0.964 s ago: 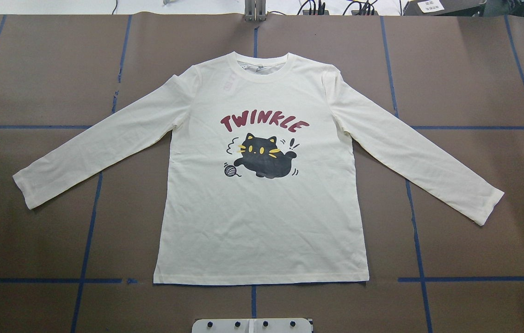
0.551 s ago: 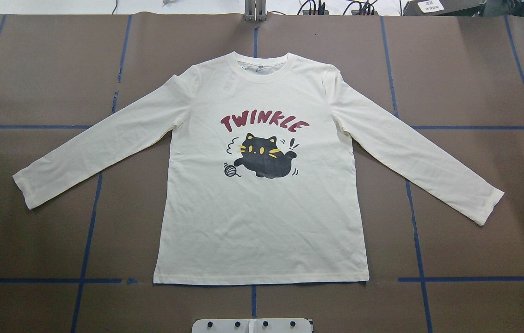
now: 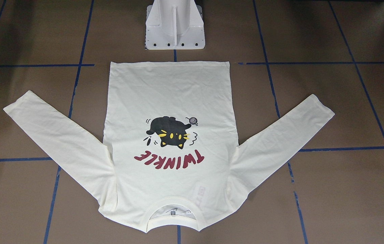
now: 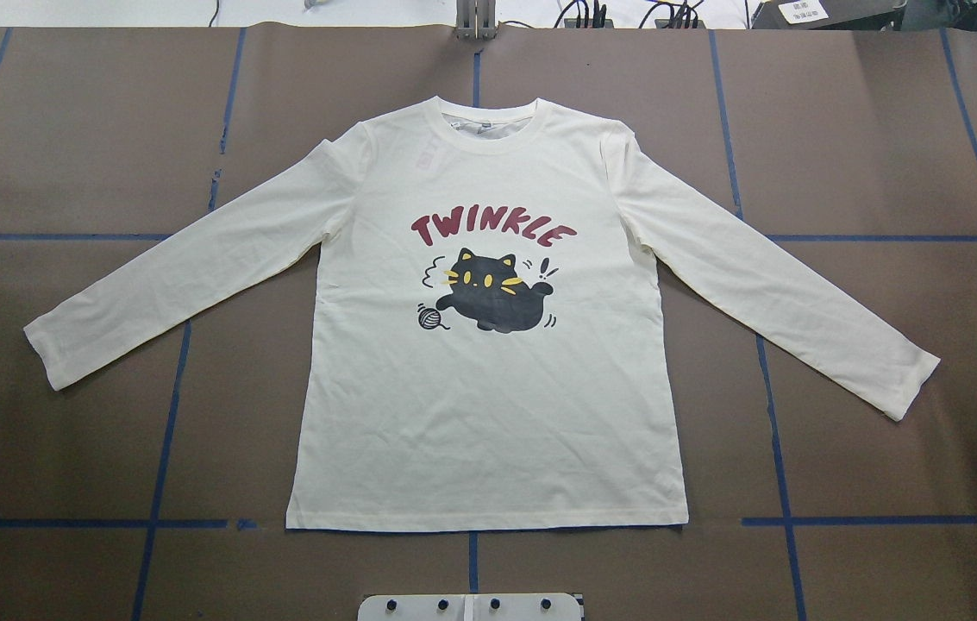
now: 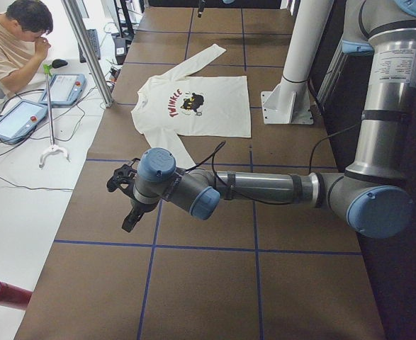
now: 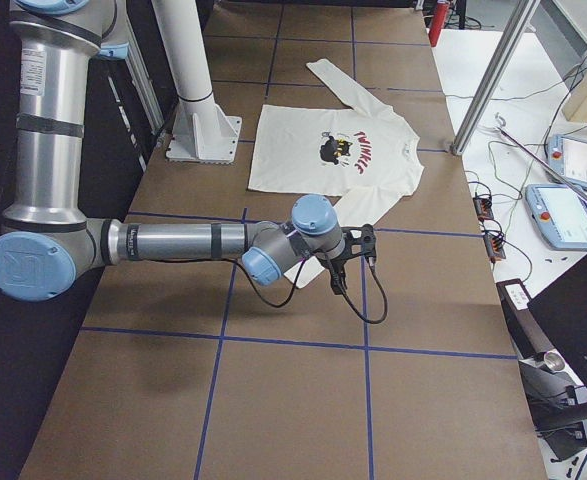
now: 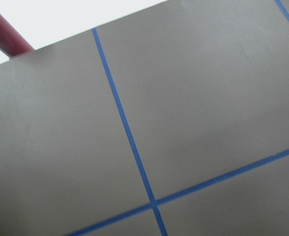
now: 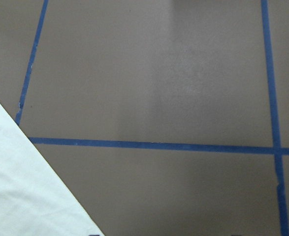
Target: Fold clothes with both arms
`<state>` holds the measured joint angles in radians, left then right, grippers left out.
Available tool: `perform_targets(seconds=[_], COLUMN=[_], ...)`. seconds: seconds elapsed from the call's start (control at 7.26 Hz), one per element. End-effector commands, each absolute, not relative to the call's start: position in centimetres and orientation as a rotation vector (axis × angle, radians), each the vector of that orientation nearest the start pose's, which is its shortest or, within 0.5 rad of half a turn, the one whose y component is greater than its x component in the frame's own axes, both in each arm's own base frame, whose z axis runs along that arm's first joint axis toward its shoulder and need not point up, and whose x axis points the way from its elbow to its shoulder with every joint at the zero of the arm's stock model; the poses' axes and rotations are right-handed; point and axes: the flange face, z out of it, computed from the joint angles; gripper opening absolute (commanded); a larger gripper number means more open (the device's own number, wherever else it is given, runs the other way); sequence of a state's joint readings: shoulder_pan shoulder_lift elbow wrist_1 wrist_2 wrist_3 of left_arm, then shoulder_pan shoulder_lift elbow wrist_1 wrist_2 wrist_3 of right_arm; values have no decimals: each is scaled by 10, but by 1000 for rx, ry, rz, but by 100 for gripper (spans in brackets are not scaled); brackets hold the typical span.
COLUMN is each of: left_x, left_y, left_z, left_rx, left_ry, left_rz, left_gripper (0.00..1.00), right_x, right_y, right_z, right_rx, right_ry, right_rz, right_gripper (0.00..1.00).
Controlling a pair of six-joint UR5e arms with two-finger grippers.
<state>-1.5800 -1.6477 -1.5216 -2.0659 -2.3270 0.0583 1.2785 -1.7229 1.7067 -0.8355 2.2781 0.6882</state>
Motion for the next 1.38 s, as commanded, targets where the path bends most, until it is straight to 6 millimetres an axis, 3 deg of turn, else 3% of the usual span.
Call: perform_targets(seconds=[0.0,0.28,0.41,0.96,1.1,1.24], left_x=[-70,-70,-70,-70,-70,-70], left_y=[-547,-546,-546,-546,-546,-546], left_z=[587,588,588,588,588,588], left_rx=[526,524,524,523,523,524], left_ry=[722,723,723,724,724,723], left_rz=[245,244,244,244,244,244], left_gripper=[100,100,100,100,100,100], right_x=[-141,-176,-183,-195,-195,-195], right_y=[-425,-410,-397,-380,-379,-379], right_z=[604,630,644,656,656,652], right_rx=[225,234,232,198,198,202], right_ry=[-892,-887,-901,-885,-885,-890], right_rz=[202,160,130,95,93,93], right_gripper=[70,69,67,59,52,24])
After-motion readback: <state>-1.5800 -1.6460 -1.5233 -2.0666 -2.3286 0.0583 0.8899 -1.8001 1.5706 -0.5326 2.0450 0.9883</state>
